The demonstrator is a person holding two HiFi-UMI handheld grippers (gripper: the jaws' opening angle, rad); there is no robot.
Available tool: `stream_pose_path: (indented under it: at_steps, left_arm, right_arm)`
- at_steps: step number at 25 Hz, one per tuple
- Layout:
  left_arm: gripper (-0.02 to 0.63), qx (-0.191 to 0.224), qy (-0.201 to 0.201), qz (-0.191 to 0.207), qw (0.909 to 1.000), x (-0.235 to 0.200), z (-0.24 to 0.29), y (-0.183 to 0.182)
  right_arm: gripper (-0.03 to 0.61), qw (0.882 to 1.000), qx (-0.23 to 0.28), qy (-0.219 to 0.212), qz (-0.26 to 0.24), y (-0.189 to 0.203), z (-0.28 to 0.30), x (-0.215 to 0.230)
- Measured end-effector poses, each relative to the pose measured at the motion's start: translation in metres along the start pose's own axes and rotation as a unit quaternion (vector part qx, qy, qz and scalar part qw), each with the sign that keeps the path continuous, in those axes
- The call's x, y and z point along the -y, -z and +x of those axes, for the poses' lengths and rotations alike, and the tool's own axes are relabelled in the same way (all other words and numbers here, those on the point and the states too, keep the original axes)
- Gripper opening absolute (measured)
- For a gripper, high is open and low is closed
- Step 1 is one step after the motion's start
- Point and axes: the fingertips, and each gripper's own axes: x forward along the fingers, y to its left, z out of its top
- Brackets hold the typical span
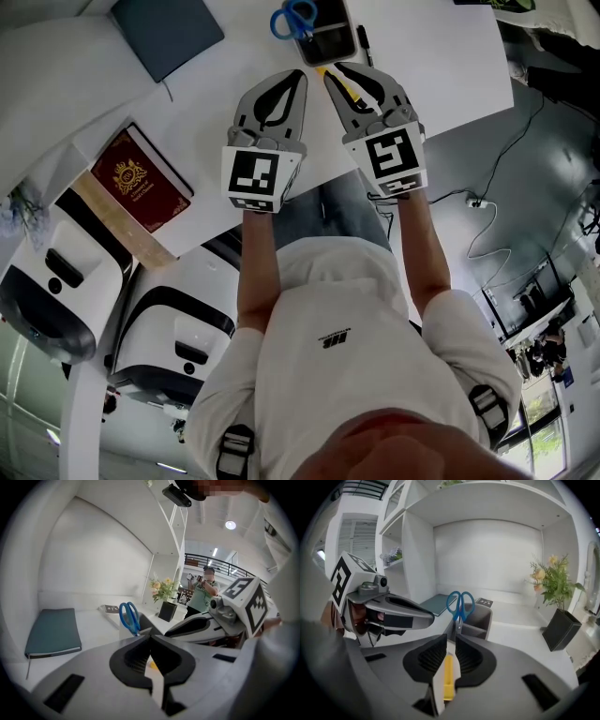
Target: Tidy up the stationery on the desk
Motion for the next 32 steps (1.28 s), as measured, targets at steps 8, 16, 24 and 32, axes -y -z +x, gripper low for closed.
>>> stream_pose_path:
  at_steps: [8, 16, 24, 32]
  left_arm:
    - [0.000, -0.015, 0.003, -0.002, 0.9999, 0.003, 0.007, 0.015]
    - [0.000, -0.021, 0.003, -0.007, 0.9998, 0.003, 0.010, 0.021]
    - [0.000, -0.024, 0.000, -0.008, 0.9997, 0.001, 0.009, 0.022]
    - [0.000, -0.022, -0.003, -0.009, 0.9997, 0.001, 0.007, 0.020]
  right_arm:
    - [0.048, 0.998, -0.060, -0.023, 0.003, 0.038, 0.021, -0.004]
    - [0.074, 0.995, -0.094, -0.039, -0.012, 0.054, 0.040, -0.008]
    - [0.073, 0.990, -0.130, -0.038, -0.025, 0.067, 0.052, -0.010]
    - [0.067, 0.992, -0.115, -0.039, -0.028, 0.057, 0.043, -0.013]
